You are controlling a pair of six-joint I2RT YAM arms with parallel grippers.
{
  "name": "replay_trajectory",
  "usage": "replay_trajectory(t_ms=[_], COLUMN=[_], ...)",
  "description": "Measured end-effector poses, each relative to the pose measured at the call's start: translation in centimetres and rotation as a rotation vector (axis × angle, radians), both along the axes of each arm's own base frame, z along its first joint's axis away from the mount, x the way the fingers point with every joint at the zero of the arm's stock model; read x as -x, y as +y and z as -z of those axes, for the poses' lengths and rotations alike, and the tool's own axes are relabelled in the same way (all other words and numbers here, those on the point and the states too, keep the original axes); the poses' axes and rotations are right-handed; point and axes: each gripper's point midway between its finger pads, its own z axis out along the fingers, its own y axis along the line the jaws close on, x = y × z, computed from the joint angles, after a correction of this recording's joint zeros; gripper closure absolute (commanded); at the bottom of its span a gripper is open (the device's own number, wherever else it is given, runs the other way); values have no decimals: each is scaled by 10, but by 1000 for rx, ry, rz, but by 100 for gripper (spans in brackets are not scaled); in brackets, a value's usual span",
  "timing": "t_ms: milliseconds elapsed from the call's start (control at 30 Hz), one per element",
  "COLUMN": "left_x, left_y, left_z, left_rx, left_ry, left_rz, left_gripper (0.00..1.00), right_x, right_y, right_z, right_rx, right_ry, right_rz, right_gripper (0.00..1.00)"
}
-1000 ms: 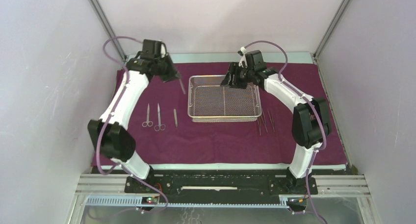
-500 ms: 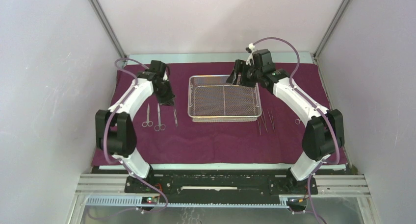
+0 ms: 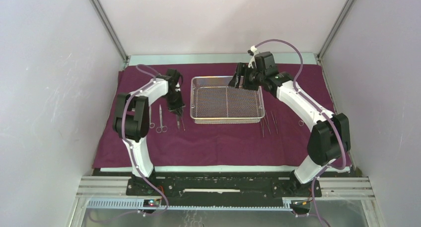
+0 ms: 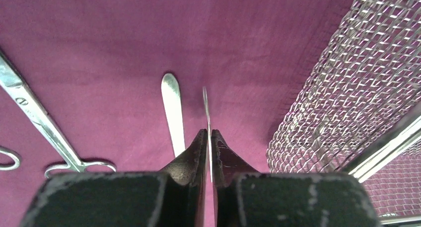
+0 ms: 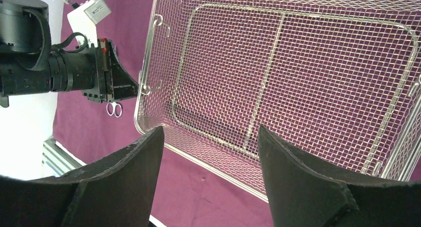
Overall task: Open and lay out the surgical kit
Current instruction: Place the medical item in the surgical kit.
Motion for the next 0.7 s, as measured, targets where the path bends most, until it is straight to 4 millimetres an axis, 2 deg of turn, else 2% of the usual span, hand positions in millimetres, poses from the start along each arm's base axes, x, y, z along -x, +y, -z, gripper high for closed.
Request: replay_trajectory(t_ms=[300,467,567,700], left_x=[-8,-8,-13,-22], left_y=[1,2,0,-2], left_z=[5,4,-1,-13], left_rx=[-22,-25,-22,-9], left_ry=[-15,-15,-30,-66], left_rz=[14,14,14,17], left_gripper=[84,81,76,69], right_x=[3,8,22,58], right_y=[4,3,5,16], right_z=[0,8,16,32], right_rx=[1,45,89,156], right_ry=[1,3,9,25], right_rz=[-11,-7,-18,-63], right_gripper=[22,22,22,20])
